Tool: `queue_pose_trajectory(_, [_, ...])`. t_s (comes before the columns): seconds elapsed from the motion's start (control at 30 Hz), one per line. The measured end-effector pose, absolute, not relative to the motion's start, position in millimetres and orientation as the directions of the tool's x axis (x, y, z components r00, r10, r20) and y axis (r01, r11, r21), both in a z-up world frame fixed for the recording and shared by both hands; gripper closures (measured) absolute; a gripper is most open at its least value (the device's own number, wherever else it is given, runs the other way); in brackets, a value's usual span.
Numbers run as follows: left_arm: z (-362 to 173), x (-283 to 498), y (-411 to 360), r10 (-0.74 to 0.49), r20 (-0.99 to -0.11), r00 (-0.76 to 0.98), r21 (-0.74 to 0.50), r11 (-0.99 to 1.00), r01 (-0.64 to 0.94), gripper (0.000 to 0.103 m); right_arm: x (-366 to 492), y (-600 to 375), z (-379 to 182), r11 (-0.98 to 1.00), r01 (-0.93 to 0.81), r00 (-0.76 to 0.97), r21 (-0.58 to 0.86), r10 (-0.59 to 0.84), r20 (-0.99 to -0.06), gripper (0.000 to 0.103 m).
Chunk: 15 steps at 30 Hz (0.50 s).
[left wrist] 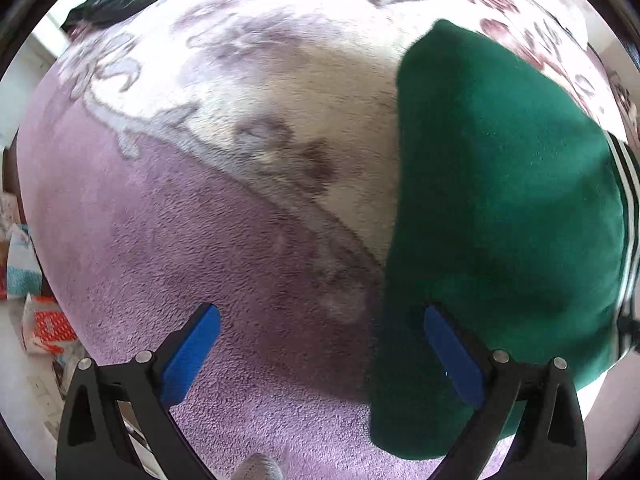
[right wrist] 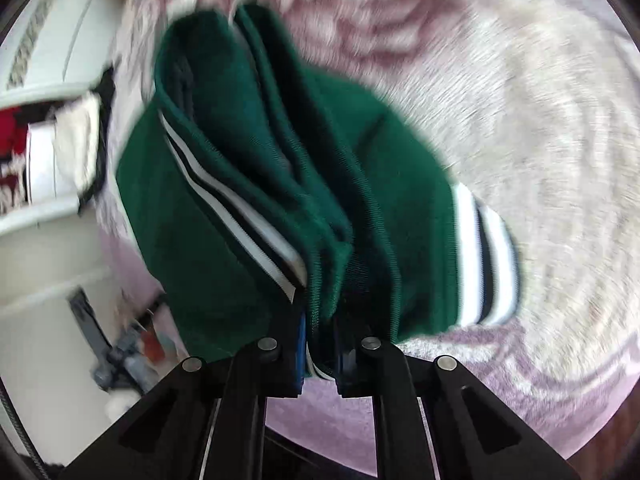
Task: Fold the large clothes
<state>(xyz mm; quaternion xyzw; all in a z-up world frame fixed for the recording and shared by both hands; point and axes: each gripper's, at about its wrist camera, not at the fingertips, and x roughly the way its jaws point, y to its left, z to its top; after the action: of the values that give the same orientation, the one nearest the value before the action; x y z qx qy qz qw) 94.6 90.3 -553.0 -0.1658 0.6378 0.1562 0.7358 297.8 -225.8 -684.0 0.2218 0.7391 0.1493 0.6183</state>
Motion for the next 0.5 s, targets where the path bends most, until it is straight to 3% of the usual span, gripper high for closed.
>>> queue_pose_trajectory(0.1, [-555, 99, 82, 0.012, -0.991, 0.130, -0.046, 0.897, -0.439, 0.000, 292, -238, -714, 0.872, 0.201, -0.229, 0.446, 0.485, -0.844, 0.091])
queue_pose_trajectory(0.2, [-551, 99, 84, -0.007, -0.991, 0.132, -0.067, 0.890, -0.452, 0.000, 310, -225, -708, 0.887, 0.119, -0.290, 0.446, 0.461, -0.839, 0.087])
queue_pose_trajectory(0.3, [-547, 104, 91, -0.045, -0.987, 0.157, -0.114, 0.877, -0.466, 0.000, 349, -224, -673, 0.888, 0.053, -0.188, 0.458, 0.459, -0.868, 0.085])
queue_pose_trajectory(0.33, [-548, 111, 94, -0.056, -0.985, 0.165, -0.128, 0.875, -0.467, 0.000, 360, -224, -666, 0.869, 0.048, -0.147, 0.492, 0.494, -0.857, 0.072])
queue_pose_trajectory(0.37, [-549, 121, 96, -0.059, -0.983, 0.175, -0.136, 0.875, -0.465, 0.000, 373, -224, -662, 0.847, 0.043, -0.113, 0.530, 0.531, -0.840, 0.046])
queue_pose_trajectory(0.43, [-549, 144, 100, -0.059, -0.979, 0.196, -0.144, 0.877, -0.458, 0.000, 403, -219, -667, 0.804, 0.037, -0.066, 0.594, 0.595, -0.801, 0.020])
queue_pose_trajectory(0.5, [-555, 173, 104, -0.048, -0.976, 0.212, -0.138, 0.890, -0.435, 0.000, 432, -201, -692, 0.767, 0.054, -0.101, 0.639, 0.641, -0.761, 0.019])
